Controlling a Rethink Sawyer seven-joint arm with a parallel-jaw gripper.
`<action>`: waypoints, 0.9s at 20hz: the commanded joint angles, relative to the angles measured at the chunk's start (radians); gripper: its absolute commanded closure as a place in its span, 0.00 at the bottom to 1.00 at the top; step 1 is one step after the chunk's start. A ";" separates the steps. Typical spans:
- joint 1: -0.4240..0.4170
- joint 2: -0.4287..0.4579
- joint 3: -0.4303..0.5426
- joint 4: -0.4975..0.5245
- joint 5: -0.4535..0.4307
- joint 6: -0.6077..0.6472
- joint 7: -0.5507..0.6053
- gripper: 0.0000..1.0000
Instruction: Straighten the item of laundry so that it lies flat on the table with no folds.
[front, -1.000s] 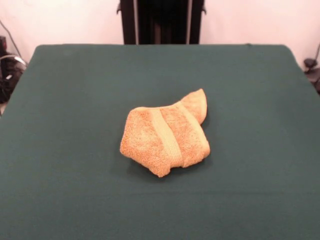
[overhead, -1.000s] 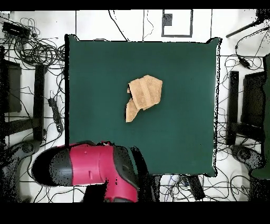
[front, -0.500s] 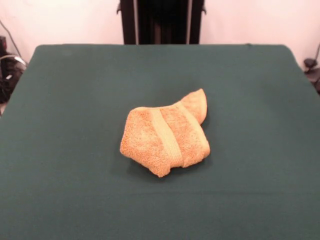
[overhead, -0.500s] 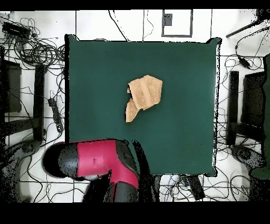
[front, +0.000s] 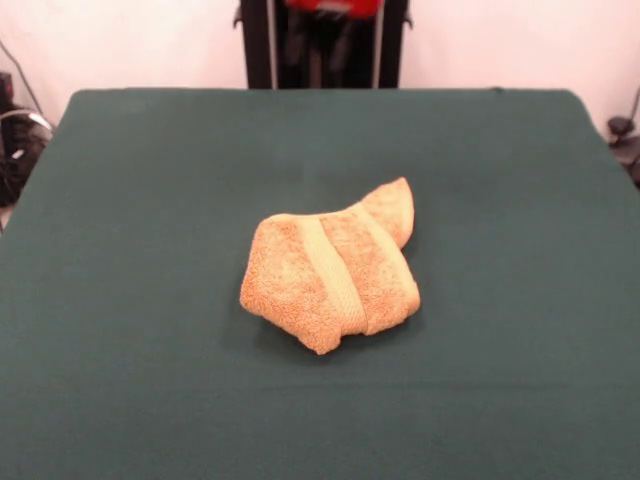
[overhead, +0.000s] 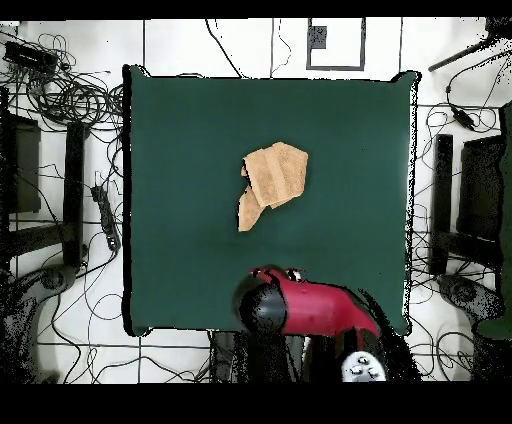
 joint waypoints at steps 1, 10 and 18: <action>-0.081 0.201 0.174 0.074 -0.192 -0.113 -0.081 0.00; -0.170 0.250 0.272 0.011 -0.336 -0.126 -0.020 0.00; -0.023 0.238 0.311 -0.069 -0.136 0.008 0.148 0.00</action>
